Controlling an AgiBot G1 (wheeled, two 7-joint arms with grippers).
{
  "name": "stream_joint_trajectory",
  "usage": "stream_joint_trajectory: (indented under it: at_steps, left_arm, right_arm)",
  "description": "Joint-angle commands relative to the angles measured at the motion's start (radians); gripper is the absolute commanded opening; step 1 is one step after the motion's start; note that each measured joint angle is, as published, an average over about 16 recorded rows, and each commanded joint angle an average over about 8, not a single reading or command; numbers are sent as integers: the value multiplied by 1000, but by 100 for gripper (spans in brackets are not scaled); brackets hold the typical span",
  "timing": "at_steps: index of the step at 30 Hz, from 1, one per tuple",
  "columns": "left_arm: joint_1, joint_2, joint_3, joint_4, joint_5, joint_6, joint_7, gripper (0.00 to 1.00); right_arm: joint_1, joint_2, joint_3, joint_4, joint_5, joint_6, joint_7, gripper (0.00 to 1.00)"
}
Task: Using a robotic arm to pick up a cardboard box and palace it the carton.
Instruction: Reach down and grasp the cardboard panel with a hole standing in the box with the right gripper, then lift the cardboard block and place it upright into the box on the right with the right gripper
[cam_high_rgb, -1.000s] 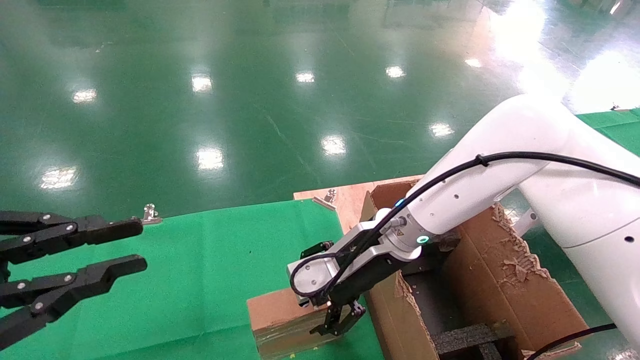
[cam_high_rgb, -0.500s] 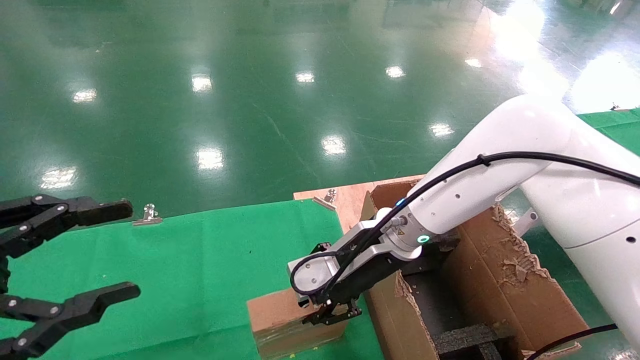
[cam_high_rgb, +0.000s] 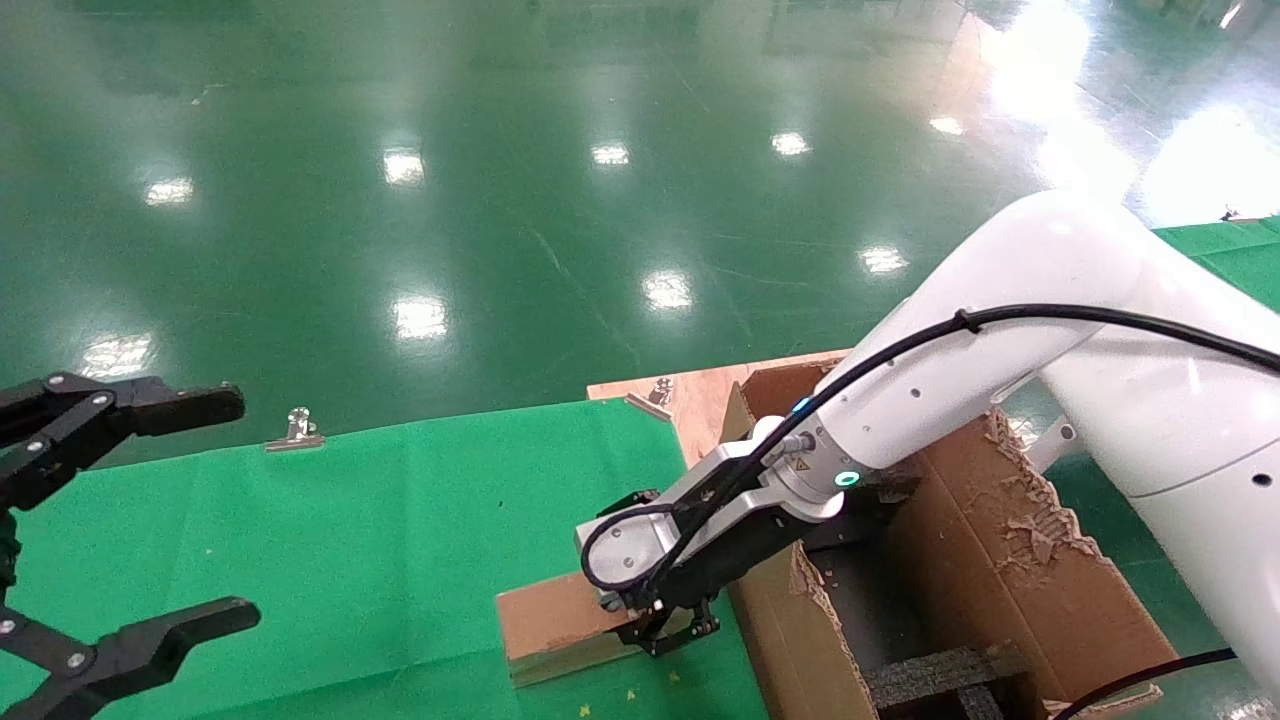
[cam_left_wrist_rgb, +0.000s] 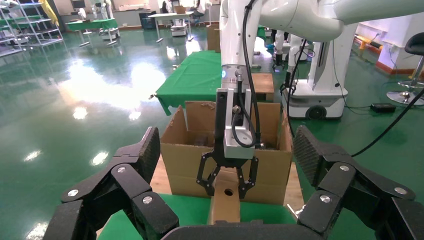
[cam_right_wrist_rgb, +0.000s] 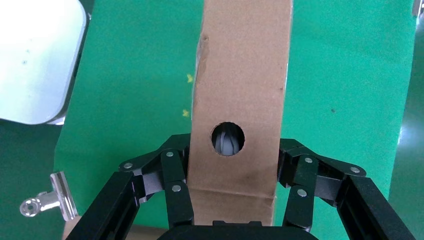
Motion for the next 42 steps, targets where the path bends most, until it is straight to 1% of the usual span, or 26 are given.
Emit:
stream_joint_trajectory:
  at_steps: [1, 6, 13, 16, 19, 27, 34, 42]
  left_arm:
    - [0, 0, 0, 0, 0, 0, 0, 100]
    - [0, 0, 0, 0, 0, 0, 0, 100]
    - [0, 0, 0, 0, 0, 0, 0, 100]
    - [0, 0, 0, 0, 0, 0, 0, 100]
    - [0, 0, 0, 0, 0, 0, 0, 100]
    - [0, 0, 0, 0, 0, 0, 0, 100]
    - [0, 0, 0, 0, 0, 0, 0, 100]
    - [0, 0, 1, 0, 0, 0, 0, 100]
  right_arm:
    - [7, 0, 3, 0, 7, -3, -4, 0]
    - [142, 17, -38, -64, 93, -19, -63, 0]
    - [364, 54, -154, -162, 204, -22, -137, 0]
    - [439, 69, -208, -193, 243, -22, -157, 0]
    - [490, 81, -266, -217, 281, -22, -173, 0]
    - [579, 120, -443, -269, 376, -25, -212, 0]
    - [707, 213, -625, -284, 423, -28, -219, 0]
    - [884, 341, -861, -270, 429, -29, -203, 0]
